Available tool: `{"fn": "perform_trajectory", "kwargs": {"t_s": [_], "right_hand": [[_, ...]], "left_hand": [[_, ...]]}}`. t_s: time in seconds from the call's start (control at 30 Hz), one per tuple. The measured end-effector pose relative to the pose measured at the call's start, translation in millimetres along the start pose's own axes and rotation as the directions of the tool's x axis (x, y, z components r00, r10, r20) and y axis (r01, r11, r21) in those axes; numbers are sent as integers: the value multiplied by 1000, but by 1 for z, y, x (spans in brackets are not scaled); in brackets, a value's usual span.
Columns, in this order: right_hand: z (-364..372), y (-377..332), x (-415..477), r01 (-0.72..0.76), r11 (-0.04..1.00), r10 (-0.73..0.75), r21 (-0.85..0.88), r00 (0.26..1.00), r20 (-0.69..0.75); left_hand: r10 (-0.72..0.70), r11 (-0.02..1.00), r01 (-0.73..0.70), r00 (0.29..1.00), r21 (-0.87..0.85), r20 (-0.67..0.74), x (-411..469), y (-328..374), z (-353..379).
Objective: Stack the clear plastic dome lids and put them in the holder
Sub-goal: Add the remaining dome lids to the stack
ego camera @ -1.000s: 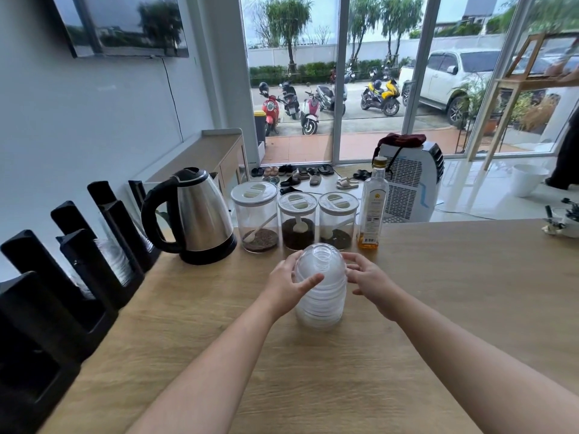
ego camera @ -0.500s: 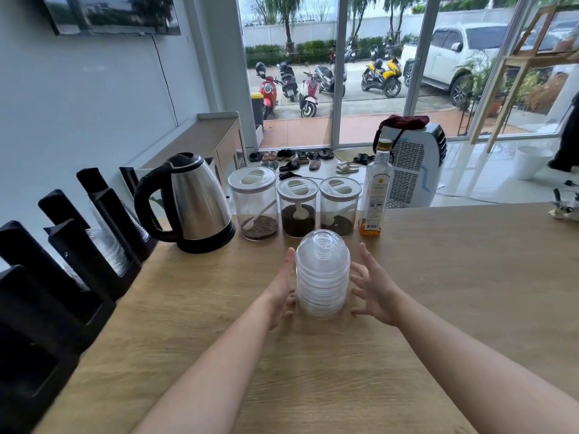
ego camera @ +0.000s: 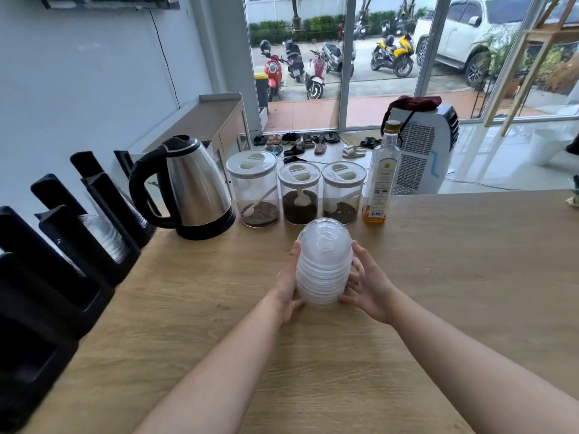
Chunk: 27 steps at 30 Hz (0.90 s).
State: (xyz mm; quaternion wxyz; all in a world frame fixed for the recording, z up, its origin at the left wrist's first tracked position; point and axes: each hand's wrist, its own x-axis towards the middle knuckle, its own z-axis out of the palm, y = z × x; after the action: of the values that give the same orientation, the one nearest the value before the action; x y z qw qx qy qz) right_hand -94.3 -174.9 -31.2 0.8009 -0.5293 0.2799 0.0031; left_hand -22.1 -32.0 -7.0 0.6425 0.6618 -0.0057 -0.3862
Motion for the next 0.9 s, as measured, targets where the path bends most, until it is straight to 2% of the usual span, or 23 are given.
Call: {"fn": "perform_trajectory", "kwargs": {"t_s": [0.4, 0.63, 0.9], "right_hand": [[-14, -6, 2, 21, 1000, -21, 1, 999, 50], [-19, -8, 2, 29, 999, -26, -26, 996, 85], [-14, -9, 0, -8, 995, 16, -104, 997, 80]], "left_hand": [[33, 998, -35, 999, -56, -32, 3, -3, 7], [17, 1000, -17, 999, 10, 40, 0, -1, 5], [-3, 999, 2, 1000, 42, 28, 3, -5, 1]]}}
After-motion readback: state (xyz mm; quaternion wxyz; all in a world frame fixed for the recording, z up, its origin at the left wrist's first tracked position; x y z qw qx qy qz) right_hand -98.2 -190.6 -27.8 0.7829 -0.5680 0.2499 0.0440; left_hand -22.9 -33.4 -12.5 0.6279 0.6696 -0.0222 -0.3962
